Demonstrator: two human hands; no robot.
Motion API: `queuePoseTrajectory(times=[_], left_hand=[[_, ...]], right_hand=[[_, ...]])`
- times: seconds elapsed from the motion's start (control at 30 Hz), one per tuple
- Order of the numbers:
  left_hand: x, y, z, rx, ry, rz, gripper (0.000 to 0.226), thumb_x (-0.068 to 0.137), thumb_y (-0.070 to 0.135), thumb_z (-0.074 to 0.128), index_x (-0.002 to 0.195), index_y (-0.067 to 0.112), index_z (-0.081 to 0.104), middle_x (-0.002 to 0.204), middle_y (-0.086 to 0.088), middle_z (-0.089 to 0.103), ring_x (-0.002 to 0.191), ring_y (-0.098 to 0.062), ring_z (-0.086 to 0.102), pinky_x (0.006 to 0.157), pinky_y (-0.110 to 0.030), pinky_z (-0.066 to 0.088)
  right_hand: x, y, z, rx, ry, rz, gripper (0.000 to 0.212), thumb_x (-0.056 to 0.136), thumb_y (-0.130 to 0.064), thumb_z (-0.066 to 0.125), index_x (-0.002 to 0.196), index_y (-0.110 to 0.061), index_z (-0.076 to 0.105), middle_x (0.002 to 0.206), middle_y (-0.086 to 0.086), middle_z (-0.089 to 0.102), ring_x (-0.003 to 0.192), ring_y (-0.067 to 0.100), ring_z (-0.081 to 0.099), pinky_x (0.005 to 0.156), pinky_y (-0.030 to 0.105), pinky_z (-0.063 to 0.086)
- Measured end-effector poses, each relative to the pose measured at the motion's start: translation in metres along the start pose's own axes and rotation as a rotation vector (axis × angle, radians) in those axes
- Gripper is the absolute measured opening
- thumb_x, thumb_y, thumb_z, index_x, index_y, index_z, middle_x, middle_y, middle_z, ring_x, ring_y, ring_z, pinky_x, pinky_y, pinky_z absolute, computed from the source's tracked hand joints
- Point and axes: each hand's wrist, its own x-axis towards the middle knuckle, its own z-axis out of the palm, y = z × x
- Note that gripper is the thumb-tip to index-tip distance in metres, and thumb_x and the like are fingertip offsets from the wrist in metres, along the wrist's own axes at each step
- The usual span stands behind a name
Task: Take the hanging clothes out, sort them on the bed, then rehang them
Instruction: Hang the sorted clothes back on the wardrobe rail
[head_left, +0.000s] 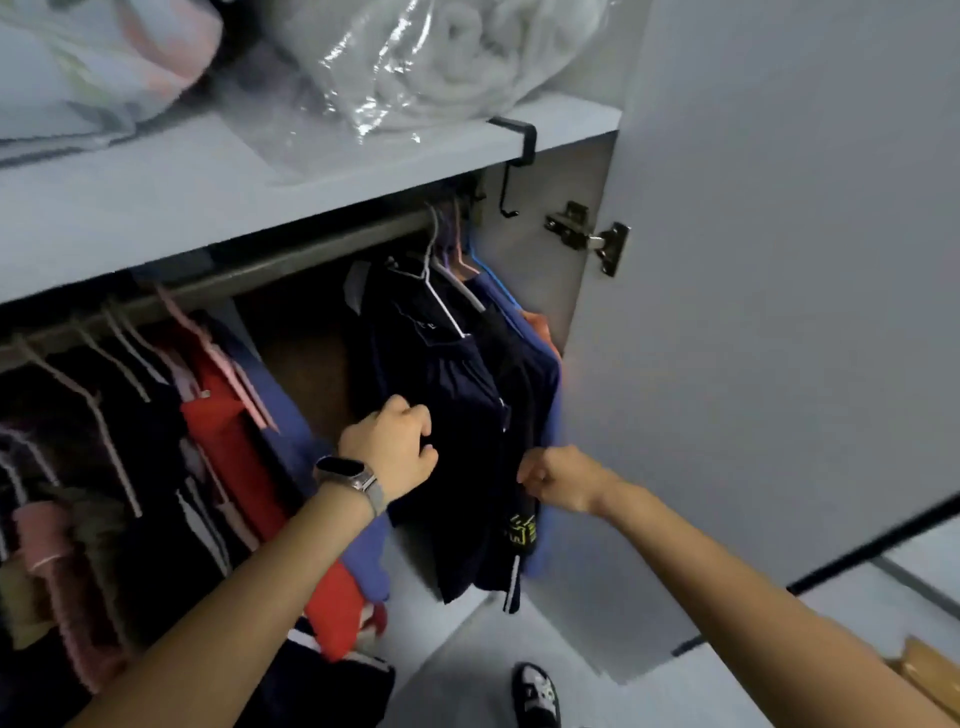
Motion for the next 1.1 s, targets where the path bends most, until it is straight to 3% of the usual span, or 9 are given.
queuePoseTrajectory(times=[0.13,0.33,0.47,0.57,0.7,0.87,1.03,1.1], left_hand=[[-0.001,0.062,0.047,0.093,-0.408,0.14,0.039,0.082,0.043,0.057,0.119,0.033,0.049,0.119,0.0,0.049,0.098,-0.025,0.06,0.075,-0.032,0.049],[-0.039,0.175,0.106,-0.015,-0.738,0.414,0.065,0.078,0.033,0.069,0.134,0.017,0.041,0.114,-0.003,0.062,0.105,-0.02,0.06,0.089,-0.025,0.045],[-0.059,0.257,0.121,-0.039,-0.757,0.553,0.065,0.085,0.036,0.062,0.14,0.017,0.033,0.124,-0.003,0.057,0.114,-0.019,0.055,0.093,-0.023,0.04],[-0.077,0.321,0.132,-0.109,-0.848,0.622,0.058,0.088,0.035,0.059,0.139,0.02,0.035,0.124,0.001,0.058,0.115,-0.014,0.054,0.09,-0.017,0.036],[-0.107,0.414,0.152,-0.112,-0.799,0.721,0.056,0.087,0.03,0.06,0.137,0.02,0.039,0.118,0.003,0.057,0.108,-0.016,0.056,0.089,-0.02,0.038],[-0.15,0.543,0.19,-0.076,-0.793,0.838,0.05,0.088,0.031,0.057,0.136,0.022,0.041,0.119,0.003,0.056,0.096,-0.015,0.054,0.085,-0.021,0.039],[-0.208,0.663,0.221,-0.161,-0.798,0.879,0.043,0.088,0.021,0.052,0.131,0.02,0.047,0.115,0.001,0.058,0.107,-0.018,0.056,0.09,-0.023,0.041],[-0.228,0.708,0.23,-0.184,-0.818,0.934,0.043,0.088,0.023,0.051,0.131,0.022,0.046,0.117,0.001,0.056,0.108,-0.018,0.055,0.091,-0.025,0.042]], right_hand=[[-0.093,0.062,0.016,0.01,-0.009,0.211,0.029,0.089,-0.022,0.057,0.117,-0.018,0.056,0.113,0.003,0.067,0.108,0.024,0.059,0.087,0.03,0.046],[-0.215,0.133,0.055,0.16,0.033,0.466,0.054,0.082,-0.032,0.07,0.128,-0.023,0.045,0.115,-0.002,0.063,0.104,0.022,0.059,0.085,0.03,0.046],[-0.282,0.179,0.074,0.361,0.197,0.637,0.049,0.083,-0.031,0.069,0.126,-0.022,0.046,0.117,-0.001,0.064,0.091,0.017,0.057,0.083,0.028,0.046],[-0.335,0.221,0.088,0.462,0.244,0.74,0.049,0.083,-0.028,0.07,0.126,-0.021,0.048,0.116,0.0,0.065,0.1,0.019,0.061,0.085,0.029,0.048],[-0.423,0.282,0.108,0.61,0.304,0.891,0.049,0.083,-0.023,0.07,0.127,-0.018,0.048,0.116,0.004,0.064,0.104,0.021,0.06,0.083,0.028,0.048],[-0.556,0.348,0.14,0.704,0.425,1.089,0.048,0.081,-0.026,0.07,0.123,-0.019,0.049,0.099,-0.002,0.062,0.092,0.015,0.057,0.08,0.023,0.043],[-0.674,0.391,0.168,0.803,0.68,1.309,0.044,0.077,-0.022,0.073,0.116,-0.017,0.053,0.1,0.004,0.065,0.09,0.02,0.061,0.079,0.028,0.047],[-0.709,0.405,0.171,0.888,0.807,1.361,0.04,0.08,-0.02,0.071,0.115,-0.018,0.052,0.093,0.002,0.064,0.079,0.016,0.06,0.067,0.024,0.046]])
